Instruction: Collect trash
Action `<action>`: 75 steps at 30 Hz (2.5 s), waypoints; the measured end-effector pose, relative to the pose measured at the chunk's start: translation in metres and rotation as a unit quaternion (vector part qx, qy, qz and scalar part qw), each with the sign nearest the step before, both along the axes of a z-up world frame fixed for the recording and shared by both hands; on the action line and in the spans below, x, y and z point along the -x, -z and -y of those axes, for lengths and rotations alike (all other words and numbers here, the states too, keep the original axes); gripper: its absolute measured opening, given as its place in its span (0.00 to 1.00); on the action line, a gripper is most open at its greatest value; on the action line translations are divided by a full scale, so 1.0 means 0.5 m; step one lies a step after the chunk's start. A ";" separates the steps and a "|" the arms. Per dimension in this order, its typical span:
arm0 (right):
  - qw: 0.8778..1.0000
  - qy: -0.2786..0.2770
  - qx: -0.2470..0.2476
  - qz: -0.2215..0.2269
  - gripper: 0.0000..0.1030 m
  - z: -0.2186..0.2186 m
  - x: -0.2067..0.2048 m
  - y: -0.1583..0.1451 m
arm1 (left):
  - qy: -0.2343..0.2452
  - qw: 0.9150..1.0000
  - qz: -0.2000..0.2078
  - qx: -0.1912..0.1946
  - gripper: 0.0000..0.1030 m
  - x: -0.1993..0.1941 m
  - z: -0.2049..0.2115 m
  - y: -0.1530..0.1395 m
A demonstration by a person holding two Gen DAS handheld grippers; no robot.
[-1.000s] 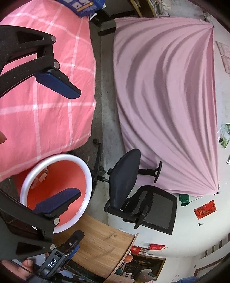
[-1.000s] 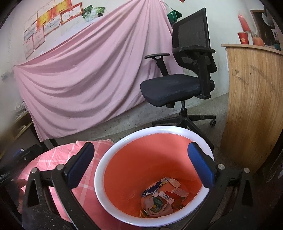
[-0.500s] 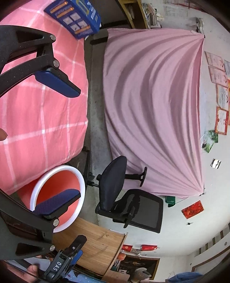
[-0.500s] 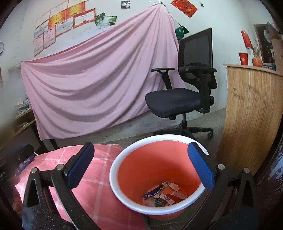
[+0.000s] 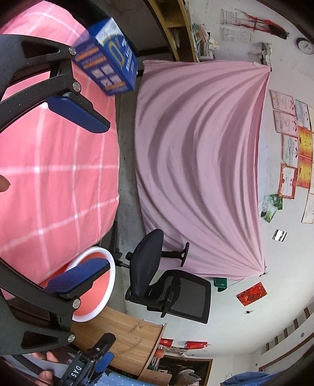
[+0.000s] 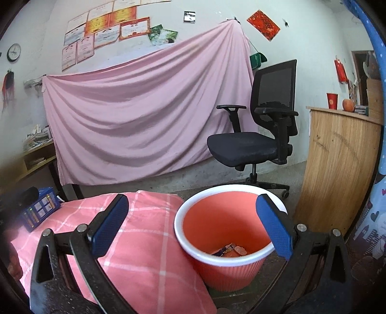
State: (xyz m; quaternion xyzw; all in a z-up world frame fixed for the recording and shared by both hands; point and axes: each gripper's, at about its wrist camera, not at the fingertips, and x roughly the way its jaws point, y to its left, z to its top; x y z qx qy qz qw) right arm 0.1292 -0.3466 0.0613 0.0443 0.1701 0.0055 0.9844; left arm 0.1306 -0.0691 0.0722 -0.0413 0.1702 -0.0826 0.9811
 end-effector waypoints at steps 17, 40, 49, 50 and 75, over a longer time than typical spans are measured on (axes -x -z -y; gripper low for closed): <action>0.999 -0.010 0.029 0.040 1.00 -0.132 0.164 0.007 | -0.035 0.999 -0.004 0.005 0.98 0.163 -0.133 0.040; 0.997 -0.017 0.046 0.067 1.00 -0.224 0.289 0.069 | -0.051 0.999 0.010 -0.013 0.98 0.250 -0.204 0.120; 0.996 -0.016 0.064 0.056 1.00 -0.242 0.277 0.102 | -0.044 0.998 0.025 -0.041 0.98 0.253 -0.190 0.145; 0.996 -0.014 0.063 0.055 1.00 -0.239 0.275 0.104 | -0.044 0.998 0.022 -0.043 0.98 0.250 -0.187 0.149; 0.998 -0.007 0.049 0.050 1.00 -0.226 0.268 0.109 | -0.039 0.998 0.014 -0.049 0.98 0.237 -0.187 0.172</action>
